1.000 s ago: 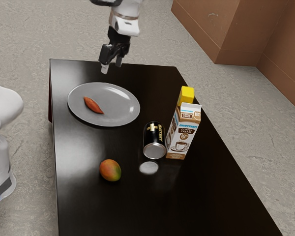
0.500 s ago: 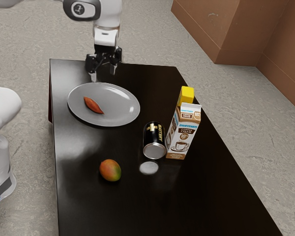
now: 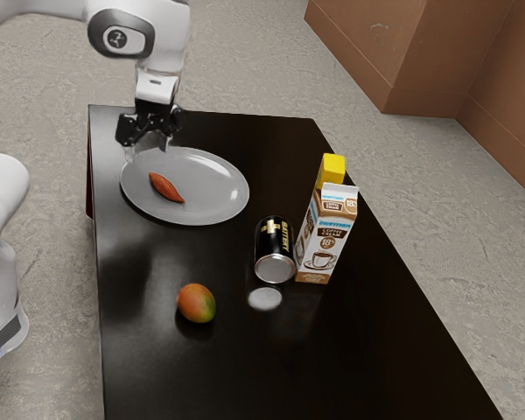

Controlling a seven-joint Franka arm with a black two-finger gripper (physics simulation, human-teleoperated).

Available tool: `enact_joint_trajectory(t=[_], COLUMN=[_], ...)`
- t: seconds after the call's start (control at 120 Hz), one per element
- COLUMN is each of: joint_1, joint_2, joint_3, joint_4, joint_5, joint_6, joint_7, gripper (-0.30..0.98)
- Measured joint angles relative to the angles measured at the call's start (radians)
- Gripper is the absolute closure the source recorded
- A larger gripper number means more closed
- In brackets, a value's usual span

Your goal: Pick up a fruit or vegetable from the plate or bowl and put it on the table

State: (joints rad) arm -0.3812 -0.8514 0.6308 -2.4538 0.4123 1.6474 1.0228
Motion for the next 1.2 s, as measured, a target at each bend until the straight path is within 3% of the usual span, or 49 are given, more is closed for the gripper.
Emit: enact_joint_trajectory(t=[0.233, 0.433, 0.842, 1.2], joint_1=[0.042, 0.049, -0.008, -0.085], joint_2=[-0.006, -0.014, -0.002, 0.024], joint_3=[-0.099, -0.097, 0.103, 0.179], joint_4=[-0.023, -0.073, -0.086, -0.079], joint_5=[-0.055, -0.058, 0.091, 0.117], joint_6=[-0.015, 0.003, 0.141, 0.185], joint_7=[-0.009, -0.025, -0.037, -0.044], gripper=[0.00, 0.00, 0.00, 0.04])
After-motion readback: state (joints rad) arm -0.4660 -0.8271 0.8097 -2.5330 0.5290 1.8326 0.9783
